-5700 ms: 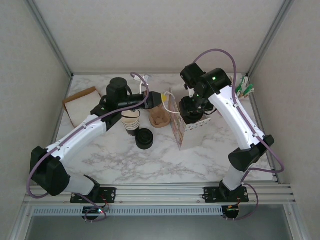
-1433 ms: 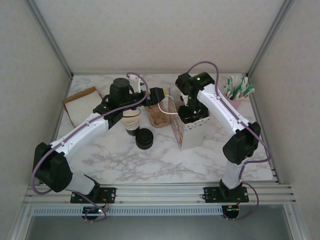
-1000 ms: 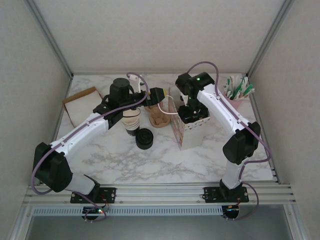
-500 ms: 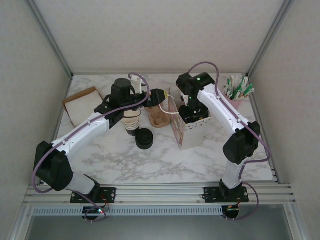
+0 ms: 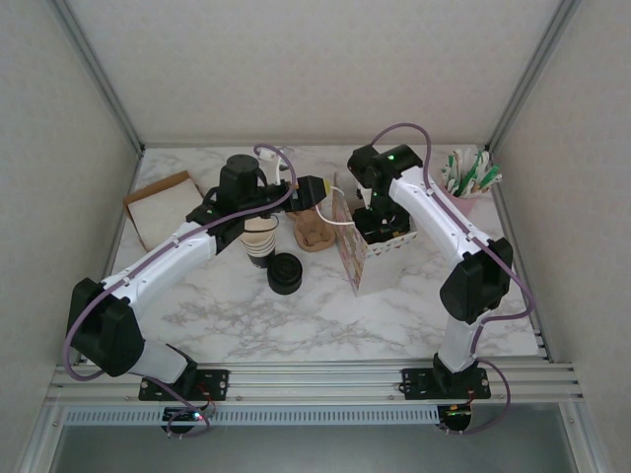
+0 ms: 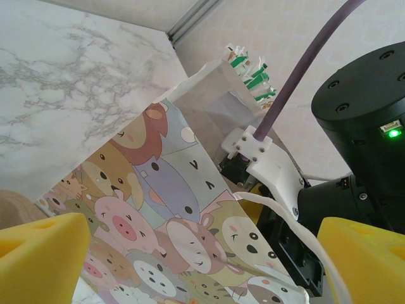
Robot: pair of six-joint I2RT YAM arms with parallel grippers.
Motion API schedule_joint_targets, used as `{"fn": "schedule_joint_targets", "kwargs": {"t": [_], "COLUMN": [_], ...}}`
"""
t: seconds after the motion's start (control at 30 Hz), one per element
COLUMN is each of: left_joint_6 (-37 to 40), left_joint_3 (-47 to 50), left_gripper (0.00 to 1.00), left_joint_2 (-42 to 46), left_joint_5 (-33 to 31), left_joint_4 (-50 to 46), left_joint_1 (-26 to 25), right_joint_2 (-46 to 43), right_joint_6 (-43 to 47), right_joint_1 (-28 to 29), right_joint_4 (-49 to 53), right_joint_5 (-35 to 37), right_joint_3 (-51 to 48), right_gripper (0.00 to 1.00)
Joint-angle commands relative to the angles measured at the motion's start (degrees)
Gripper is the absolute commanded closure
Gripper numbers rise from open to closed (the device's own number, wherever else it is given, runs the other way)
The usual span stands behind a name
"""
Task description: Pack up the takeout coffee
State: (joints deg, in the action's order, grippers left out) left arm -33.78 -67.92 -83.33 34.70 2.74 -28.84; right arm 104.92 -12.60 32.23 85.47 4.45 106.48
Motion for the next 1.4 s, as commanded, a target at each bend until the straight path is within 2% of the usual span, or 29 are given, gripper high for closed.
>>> {"fn": "schedule_joint_targets", "kwargs": {"t": [0.0, 0.43, 0.6, 0.73, 1.37], "left_joint_6": [1.26, 1.34, 1.02, 0.84, 1.39], "left_joint_3": [-1.77, -1.50, -1.78, -1.09, -1.06], "left_gripper": [0.08, 0.09, 0.22, 0.25, 0.25], "left_joint_2": [-0.71, -0.60, -1.72, -1.19, -0.78], "left_joint_5": [0.63, 0.54, 1.05, 0.55, 0.39], "left_joint_4": [-0.35, -0.13, 0.11, 0.29, -0.18], "left_joint_1": [-0.54, -0.60, -0.60, -0.78, -0.87], "right_joint_2": [0.43, 1.26, 1.30, 1.59, 0.82], "right_joint_6": [0.52, 0.12, 0.25, 0.21, -0.15], "right_joint_1": [-0.55, -1.07, -1.45, -1.50, -1.53], "right_joint_4": [0.40, 0.79, -0.29, -0.90, -1.31], "right_joint_5": [0.30, 0.28, -0.17, -0.47, -0.69], "right_joint_3": [-0.38, -0.91, -2.18, -2.83, -3.20], "right_gripper": [0.31, 0.31, 0.31, 0.31, 0.31]}}
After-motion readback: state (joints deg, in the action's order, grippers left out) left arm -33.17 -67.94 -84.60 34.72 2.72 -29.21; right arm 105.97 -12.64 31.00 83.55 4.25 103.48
